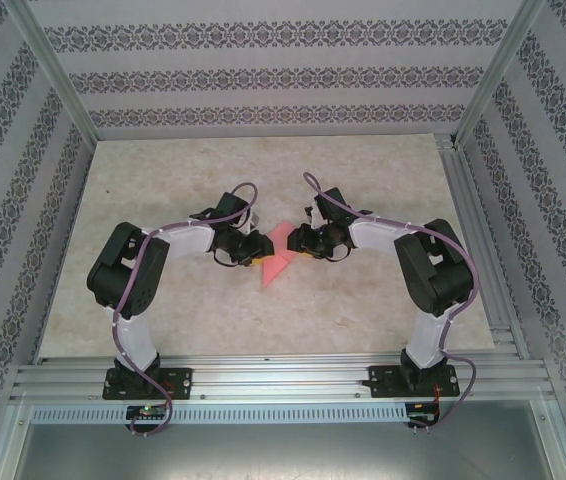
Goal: Fold a paper plane with a square sheet of paper (pick it up from the middle)
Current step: Fourth fold the wing at the center of the table.
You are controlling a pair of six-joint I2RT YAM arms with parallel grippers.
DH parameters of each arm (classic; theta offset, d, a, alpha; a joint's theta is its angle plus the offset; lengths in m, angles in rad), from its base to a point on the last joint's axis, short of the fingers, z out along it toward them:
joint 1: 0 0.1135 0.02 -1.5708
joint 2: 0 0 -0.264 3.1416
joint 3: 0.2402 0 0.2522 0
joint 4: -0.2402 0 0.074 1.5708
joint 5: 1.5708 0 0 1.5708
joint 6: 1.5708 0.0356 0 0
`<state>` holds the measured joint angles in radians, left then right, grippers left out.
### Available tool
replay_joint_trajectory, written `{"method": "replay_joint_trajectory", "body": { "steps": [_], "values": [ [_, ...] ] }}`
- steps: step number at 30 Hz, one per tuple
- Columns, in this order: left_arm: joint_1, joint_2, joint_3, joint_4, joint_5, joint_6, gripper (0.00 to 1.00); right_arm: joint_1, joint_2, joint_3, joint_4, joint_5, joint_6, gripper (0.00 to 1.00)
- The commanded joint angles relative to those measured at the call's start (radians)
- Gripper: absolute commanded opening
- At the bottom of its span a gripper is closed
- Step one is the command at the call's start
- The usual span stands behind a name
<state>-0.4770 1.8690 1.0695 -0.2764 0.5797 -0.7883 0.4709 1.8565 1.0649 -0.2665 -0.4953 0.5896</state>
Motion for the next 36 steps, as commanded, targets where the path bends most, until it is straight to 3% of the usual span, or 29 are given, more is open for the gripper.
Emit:
{"method": "replay_joint_trajectory", "body": {
  "steps": [1, 6, 10, 14, 17, 21, 25, 28, 32, 36],
  "values": [
    [-0.026, -0.038, -0.022, 0.071, 0.037, -0.05, 0.26, -0.003, 0.002, 0.022, -0.002, -0.019, -0.032, 0.42],
    [-0.069, -0.055, -0.049, 0.103, 0.004, -0.129, 0.15, -0.024, -0.056, -0.004, -0.026, 0.014, -0.057, 0.45],
    [-0.103, -0.094, -0.102, 0.18, -0.049, -0.223, 0.13, -0.052, -0.132, -0.043, -0.057, 0.059, -0.086, 0.49],
    [-0.142, -0.119, -0.154, 0.269, -0.099, -0.307, 0.15, -0.066, -0.216, -0.067, -0.097, 0.116, -0.127, 0.54],
    [-0.156, -0.124, -0.163, 0.276, -0.122, -0.331, 0.23, -0.066, -0.302, -0.098, -0.106, 0.212, -0.145, 0.62],
    [-0.156, -0.143, -0.137, 0.19, -0.168, -0.287, 0.3, -0.066, -0.454, -0.172, -0.087, 0.386, -0.14, 0.97],
    [-0.153, -0.13, -0.07, 0.107, -0.167, -0.223, 0.32, -0.099, -0.578, -0.223, -0.058, 0.447, -0.145, 0.98],
    [-0.133, -0.115, -0.042, 0.077, -0.165, -0.192, 0.34, -0.158, -0.65, -0.281, -0.035, 0.488, 0.01, 0.98],
    [-0.094, -0.094, -0.02, 0.074, -0.145, -0.169, 0.38, -0.299, -0.673, -0.41, 0.184, 0.177, 0.134, 0.98],
    [-0.082, -0.054, 0.017, 0.063, -0.099, -0.13, 0.4, -0.303, -0.64, -0.433, 0.216, 0.105, 0.141, 0.88]
  ]
}}
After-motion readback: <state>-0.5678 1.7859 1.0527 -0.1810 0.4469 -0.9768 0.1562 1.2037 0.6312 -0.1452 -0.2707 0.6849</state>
